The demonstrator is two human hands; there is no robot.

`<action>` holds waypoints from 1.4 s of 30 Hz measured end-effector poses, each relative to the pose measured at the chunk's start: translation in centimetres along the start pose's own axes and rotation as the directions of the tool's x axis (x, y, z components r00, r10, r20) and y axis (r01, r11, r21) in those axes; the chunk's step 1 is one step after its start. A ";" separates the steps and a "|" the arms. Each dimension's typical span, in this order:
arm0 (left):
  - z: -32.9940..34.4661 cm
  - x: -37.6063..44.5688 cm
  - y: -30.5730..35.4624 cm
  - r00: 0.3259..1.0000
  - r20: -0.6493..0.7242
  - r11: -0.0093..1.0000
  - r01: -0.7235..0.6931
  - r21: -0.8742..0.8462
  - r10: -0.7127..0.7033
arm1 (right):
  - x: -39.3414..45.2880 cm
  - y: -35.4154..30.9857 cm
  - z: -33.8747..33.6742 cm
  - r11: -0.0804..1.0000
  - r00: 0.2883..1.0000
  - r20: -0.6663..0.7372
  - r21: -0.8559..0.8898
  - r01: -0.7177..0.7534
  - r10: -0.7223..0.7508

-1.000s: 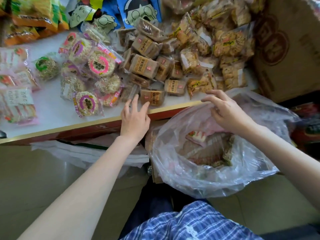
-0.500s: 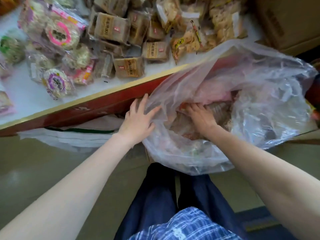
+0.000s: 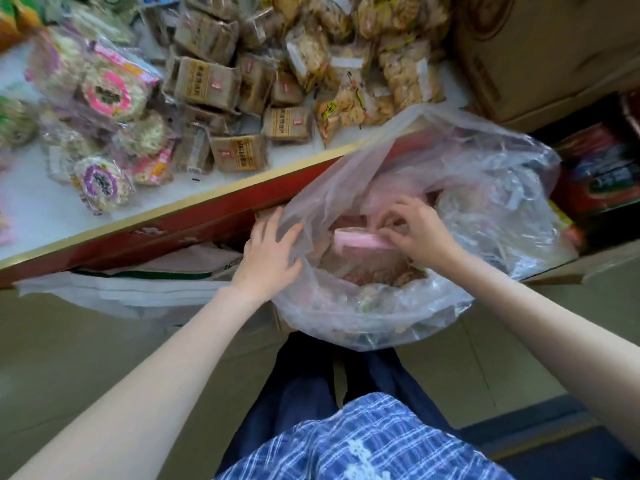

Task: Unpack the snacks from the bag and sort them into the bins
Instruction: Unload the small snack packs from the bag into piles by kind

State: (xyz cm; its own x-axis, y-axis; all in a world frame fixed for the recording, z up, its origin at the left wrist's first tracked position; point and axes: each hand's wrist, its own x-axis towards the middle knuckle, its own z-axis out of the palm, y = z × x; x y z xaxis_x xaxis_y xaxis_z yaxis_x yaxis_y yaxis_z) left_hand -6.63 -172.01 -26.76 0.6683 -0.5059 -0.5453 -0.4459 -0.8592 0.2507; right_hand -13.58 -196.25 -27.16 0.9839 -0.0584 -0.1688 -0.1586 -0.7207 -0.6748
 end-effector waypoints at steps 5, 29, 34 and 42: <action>-2.0 0.4 2.1 0.978 -0.139 0.962 -0.184 -0.203 0.158 | 1.8 -5.1 -5.1 0.977 0.988 0.144 0.210 0.023 -0.054; -6.4 -10.0 -20.5 0.540 -0.590 0.788 0.271 -0.553 -0.600 | 16.8 -30.6 9.3 0.644 0.938 0.337 0.702 -0.303 0.074; -6.5 -12.1 -26.7 0.474 -0.475 0.660 0.386 -0.644 -0.741 | 21.0 -37.8 17.7 0.717 0.949 0.303 0.644 -0.269 0.084; -6.4 -11.2 -32.1 0.509 -0.432 0.650 0.405 -0.644 -0.745 | 22.1 -38.7 24.1 0.965 0.775 0.594 0.006 0.261 -0.213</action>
State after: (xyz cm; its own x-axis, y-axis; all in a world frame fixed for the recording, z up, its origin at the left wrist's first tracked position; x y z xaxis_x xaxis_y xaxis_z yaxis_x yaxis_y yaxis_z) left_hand 4.05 -139.20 -23.54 0.9292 0.3497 -0.1192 0.3640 -0.8115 0.4571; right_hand 12.30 -152.98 -22.05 0.7479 0.5190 -0.4139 0.1029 -0.7066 -0.7001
